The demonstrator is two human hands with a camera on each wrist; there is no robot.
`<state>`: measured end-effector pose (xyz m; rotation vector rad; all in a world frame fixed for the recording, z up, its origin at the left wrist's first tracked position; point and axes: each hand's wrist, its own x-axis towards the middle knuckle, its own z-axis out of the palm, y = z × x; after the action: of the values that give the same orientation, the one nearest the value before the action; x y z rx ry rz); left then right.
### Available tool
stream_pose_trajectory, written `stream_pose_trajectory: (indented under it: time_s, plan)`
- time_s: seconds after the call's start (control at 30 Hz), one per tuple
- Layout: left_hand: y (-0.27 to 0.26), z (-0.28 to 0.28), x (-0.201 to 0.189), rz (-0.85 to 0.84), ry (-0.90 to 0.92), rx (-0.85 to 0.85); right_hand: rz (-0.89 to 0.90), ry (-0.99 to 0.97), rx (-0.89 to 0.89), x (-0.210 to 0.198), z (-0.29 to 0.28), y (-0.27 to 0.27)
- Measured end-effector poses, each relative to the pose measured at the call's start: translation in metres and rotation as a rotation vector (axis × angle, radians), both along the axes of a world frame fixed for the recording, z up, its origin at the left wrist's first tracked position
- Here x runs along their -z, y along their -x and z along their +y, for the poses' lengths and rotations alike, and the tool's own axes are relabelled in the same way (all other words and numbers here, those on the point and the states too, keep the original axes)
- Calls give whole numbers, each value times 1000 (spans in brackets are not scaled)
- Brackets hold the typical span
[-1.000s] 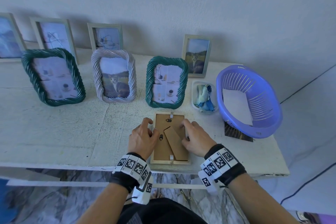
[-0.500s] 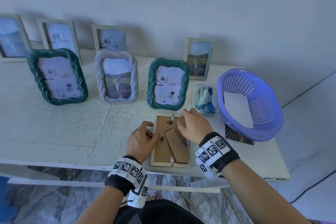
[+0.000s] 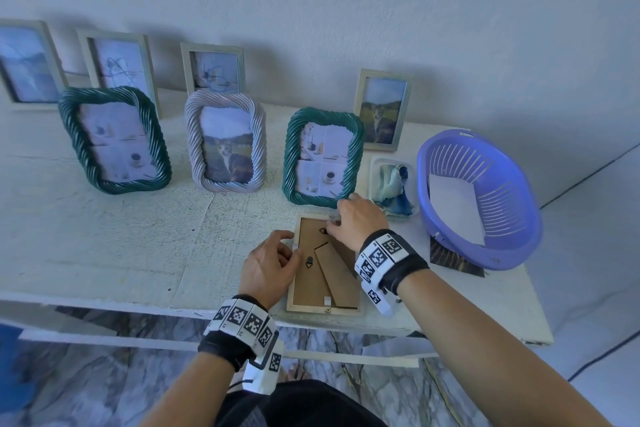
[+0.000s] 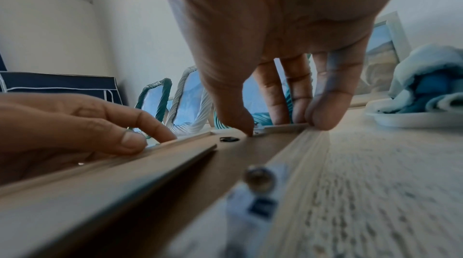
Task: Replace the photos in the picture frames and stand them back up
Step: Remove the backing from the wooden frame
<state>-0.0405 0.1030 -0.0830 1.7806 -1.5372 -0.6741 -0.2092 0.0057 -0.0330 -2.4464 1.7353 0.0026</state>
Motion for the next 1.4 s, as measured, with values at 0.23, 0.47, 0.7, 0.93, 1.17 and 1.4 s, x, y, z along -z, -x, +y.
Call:
stream_pose_trajectory:
  time_s: [0.23, 0.47, 0.7, 0.93, 1.17, 1.4]
  plan:
    - [-2, -2, 0, -8, -5, 17, 18, -1, -112, -3, -9, 7]
    - [-3, -3, 1, 12, -1, 21, -17, 2, -101, 0, -7, 12]
    - [-3, -2, 4, 26, 2, 10, -244, -32, -181, -6, 56, 20]
    - [-5, -4, 6, 13, 6, 26, -177, 21, -297, 6, 126, 29]
    - [-5, -4, 6, 13, 10, 32, -136, 48, -263, 16, 139, 27]
    - [-5, -3, 5, 13, 3, 38, -173, 3, -134, 19, 140, 16]
